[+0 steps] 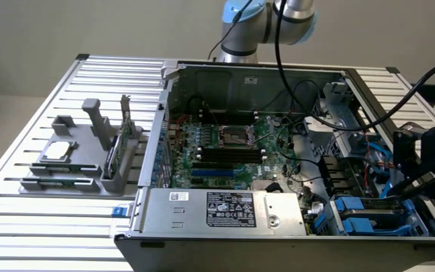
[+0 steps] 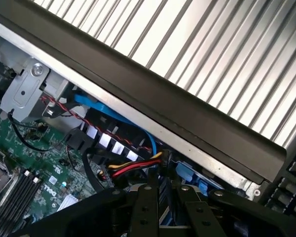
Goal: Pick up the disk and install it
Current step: 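Insert the first disk wire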
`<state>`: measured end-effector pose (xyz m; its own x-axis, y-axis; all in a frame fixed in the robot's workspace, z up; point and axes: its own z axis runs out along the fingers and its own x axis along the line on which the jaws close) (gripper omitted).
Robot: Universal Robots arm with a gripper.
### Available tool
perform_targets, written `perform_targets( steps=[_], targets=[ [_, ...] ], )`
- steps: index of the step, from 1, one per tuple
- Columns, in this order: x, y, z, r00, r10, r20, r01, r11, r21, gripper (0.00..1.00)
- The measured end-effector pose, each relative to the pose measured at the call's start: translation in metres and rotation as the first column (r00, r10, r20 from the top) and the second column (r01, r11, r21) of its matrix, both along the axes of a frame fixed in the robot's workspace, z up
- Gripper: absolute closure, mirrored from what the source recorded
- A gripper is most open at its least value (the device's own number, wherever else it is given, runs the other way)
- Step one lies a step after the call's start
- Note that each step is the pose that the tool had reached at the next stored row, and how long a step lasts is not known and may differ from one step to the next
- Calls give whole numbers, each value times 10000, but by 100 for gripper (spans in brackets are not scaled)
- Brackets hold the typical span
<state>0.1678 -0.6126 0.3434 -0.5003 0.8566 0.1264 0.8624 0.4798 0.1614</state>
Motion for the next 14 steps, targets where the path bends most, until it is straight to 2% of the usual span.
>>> perform_targets(
  steps=[4,7,9,12,14],
  targets=[
    [0,0,-16,9992,-390,-36,390,9992,6,78],
    [-1,-1,-25,9985,-545,-106,545,9985,32,78],
    [0,-1,-30,9981,-593,-162,594,9982,82,78],
    [8,-8,-35,9979,-596,-247,602,9979,247,78],
    [21,-21,-36,9977,-595,-318,604,9978,284,78]
  ],
)
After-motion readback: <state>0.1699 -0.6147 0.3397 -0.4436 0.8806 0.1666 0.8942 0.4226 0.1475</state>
